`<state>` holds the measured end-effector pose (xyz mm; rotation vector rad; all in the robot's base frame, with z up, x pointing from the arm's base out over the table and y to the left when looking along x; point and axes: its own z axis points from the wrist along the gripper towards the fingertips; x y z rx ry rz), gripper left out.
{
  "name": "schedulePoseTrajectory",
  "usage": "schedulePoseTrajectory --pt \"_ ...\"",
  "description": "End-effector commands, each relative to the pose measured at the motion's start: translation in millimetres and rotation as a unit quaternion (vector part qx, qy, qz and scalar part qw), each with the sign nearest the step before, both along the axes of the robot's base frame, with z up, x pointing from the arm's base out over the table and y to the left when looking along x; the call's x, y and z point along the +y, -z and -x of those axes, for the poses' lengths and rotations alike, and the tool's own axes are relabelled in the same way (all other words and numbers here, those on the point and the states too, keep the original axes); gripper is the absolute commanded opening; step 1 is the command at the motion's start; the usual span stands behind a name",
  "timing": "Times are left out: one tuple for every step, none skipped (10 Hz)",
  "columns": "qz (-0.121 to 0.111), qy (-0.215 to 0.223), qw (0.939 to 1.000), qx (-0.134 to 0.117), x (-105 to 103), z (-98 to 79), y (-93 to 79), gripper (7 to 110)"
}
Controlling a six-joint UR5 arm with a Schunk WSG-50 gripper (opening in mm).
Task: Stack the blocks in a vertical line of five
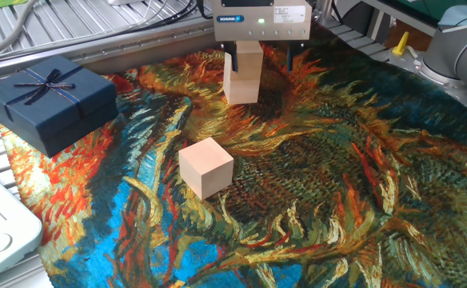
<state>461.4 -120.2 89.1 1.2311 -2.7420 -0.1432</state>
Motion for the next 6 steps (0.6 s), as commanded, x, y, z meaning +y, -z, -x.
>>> schedulePoseTrajectory --pt "0.01 0.008 0.9998 0.015 -4.1 5.3 0.5 88" --pt "0.012 0.009 0.9997 0.018 -5.3 6.8 0.3 88" --pt "0.016 0.011 0.9996 0.023 -6.7 8.8 0.2 88" --pt "0.019 0.014 0.9993 0.028 -8.1 11.3 -0.3 88" --pt "0.025 0.015 0.9991 0.03 -10.6 12.4 -0.5 88" --pt "0.025 0.015 0.9991 0.03 -10.6 12.4 -0.5 88"
